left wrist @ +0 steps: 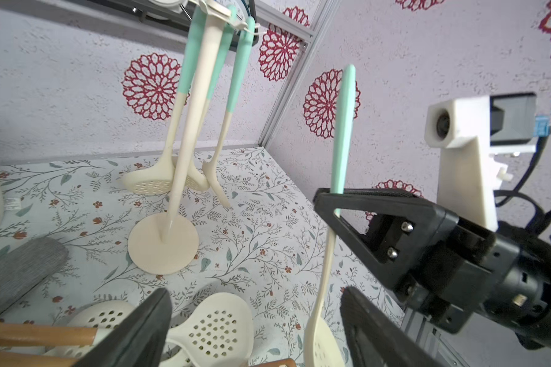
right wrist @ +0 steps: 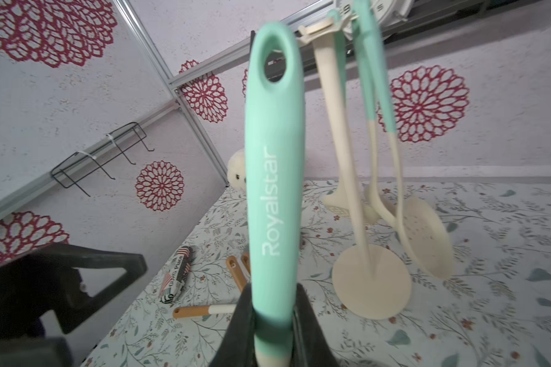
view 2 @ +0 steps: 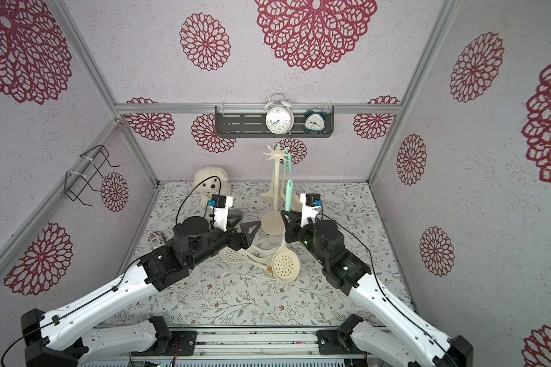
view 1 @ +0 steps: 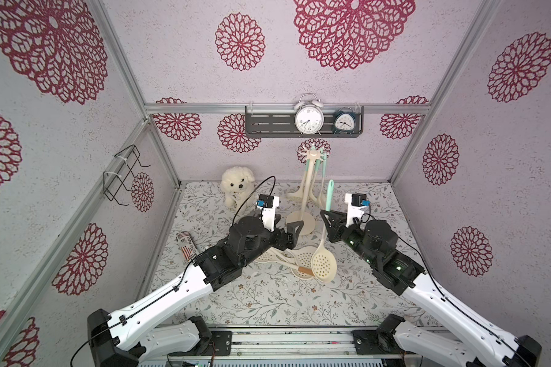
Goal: Hang the skimmer on the kitchen utensil rack
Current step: Pick up the skimmer from the center of the board, then hang the skimmer on the rack.
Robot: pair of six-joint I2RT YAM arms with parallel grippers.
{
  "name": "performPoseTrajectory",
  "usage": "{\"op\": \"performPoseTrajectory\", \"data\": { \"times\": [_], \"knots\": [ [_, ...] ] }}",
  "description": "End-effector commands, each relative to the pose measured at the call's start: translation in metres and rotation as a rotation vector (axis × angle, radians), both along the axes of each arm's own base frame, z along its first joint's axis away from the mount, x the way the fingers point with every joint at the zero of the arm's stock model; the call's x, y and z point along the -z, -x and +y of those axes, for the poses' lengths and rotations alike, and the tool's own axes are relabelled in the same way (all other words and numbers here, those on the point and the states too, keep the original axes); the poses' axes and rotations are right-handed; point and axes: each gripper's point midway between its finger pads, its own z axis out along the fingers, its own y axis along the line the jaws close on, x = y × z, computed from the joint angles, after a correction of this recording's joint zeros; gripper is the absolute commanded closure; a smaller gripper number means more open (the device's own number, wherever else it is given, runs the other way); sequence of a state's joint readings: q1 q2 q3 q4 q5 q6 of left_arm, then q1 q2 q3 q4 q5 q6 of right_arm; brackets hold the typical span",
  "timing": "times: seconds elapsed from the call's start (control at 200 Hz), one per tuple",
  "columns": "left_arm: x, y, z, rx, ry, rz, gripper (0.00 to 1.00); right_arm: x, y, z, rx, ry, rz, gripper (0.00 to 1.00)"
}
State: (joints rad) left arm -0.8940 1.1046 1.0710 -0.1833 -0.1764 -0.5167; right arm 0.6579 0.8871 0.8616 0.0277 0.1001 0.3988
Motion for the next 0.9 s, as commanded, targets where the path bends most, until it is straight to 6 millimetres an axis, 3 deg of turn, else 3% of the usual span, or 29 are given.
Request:
{"op": "performPoseTrajectory", "data": {
  "times": [0.0,0.05,0.2,0.38,0.776,0.896],
  "knots": [
    [-0.001,-0.003,0.013,-0.054,-0.056,0.002,0.12,0.000,0.005,-0.024,0.001,0.113,-0.026,1.00],
    [0.000,-0.007,0.017,-0.074,-0.086,0.018,0.12,0.004,0.004,-0.030,-0.011,0.166,-0.014,1.00],
    [-0.005,-0.022,0.017,-0.062,-0.103,0.054,0.12,0.008,0.002,-0.021,-0.190,0.259,0.015,1.00],
    [-0.020,-0.047,0.019,-0.018,-0.068,0.105,0.13,0.011,-0.017,-0.012,-0.332,0.301,0.075,1.00],
    [-0.059,-0.114,0.028,-0.015,-0.062,0.150,0.13,-0.027,-0.074,-0.024,-0.232,0.310,0.074,1.00],
    [-0.080,-0.134,0.035,-0.041,-0.048,0.138,0.13,-0.038,-0.084,-0.034,-0.224,0.280,0.078,1.00]
  ]
}}
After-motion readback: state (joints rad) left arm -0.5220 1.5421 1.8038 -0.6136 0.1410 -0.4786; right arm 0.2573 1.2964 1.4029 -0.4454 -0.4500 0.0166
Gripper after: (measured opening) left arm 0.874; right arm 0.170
